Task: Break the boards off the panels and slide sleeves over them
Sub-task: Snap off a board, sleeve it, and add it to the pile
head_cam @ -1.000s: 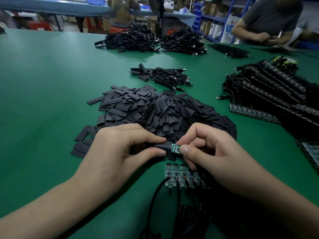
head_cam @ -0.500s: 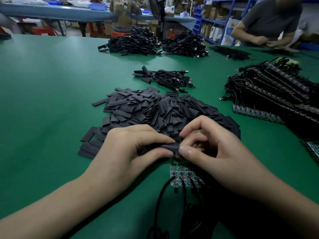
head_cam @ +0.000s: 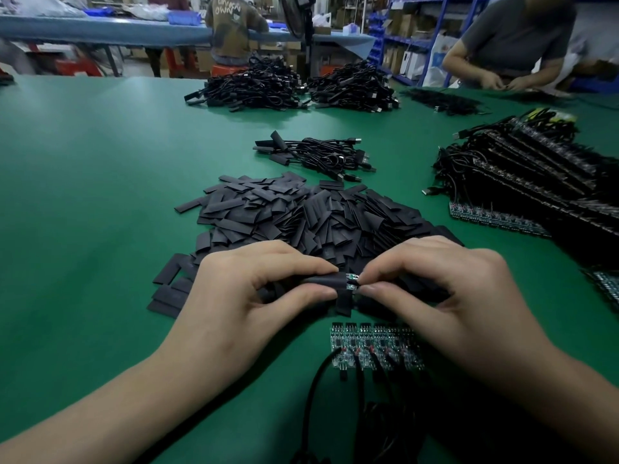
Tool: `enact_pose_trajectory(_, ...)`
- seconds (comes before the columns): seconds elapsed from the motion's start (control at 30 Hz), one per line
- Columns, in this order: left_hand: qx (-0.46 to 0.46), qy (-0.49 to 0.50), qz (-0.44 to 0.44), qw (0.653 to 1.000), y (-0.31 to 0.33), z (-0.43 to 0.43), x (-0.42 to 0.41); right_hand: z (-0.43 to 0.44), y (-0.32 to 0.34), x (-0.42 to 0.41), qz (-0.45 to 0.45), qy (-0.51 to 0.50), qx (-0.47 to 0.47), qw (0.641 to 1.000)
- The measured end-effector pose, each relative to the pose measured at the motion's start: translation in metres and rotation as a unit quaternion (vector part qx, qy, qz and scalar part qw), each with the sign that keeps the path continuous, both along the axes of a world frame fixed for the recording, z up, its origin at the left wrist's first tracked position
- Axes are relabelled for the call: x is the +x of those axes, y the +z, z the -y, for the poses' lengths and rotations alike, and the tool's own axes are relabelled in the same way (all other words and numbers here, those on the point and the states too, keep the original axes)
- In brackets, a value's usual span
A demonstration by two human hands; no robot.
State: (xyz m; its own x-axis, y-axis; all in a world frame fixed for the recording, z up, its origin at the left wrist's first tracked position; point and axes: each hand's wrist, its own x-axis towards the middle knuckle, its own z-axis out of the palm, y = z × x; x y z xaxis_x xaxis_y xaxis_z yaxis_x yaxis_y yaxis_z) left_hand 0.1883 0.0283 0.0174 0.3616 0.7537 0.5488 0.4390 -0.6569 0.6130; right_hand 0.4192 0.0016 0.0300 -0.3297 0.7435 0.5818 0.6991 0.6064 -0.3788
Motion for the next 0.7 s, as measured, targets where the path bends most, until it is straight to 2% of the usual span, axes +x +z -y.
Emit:
enact_pose_trajectory(0.2, 0.015, -0.003, -0.008, 1.000, -0.0005, 0.0012, 0.0008, -0.0005, -0.0017, -0.0010, 0.017, 0.014, 0.043, 0.999)
enact_pose_trajectory(0.47, 0.023, -0.016, -0.015, 0.999, -0.0024, 0.0008, 0.0016, -0.0003, -0.0035, -0.0058, -0.008, 0.018, 0.022, 1.000)
enact_pose_trajectory(0.6, 0.017, -0.014, 0.012, 1.000, -0.0012, 0.0002, 0.0023, 0.0019, -0.0035, -0.0063, -0.047, -0.005, -0.017, 0.999)
enact_pose_trajectory(0.7, 0.025, -0.005, 0.024, 0.999, 0.0001, 0.0005, 0.0019, 0.0018, -0.0030, -0.0033, -0.091, -0.012, -0.085, 0.992)
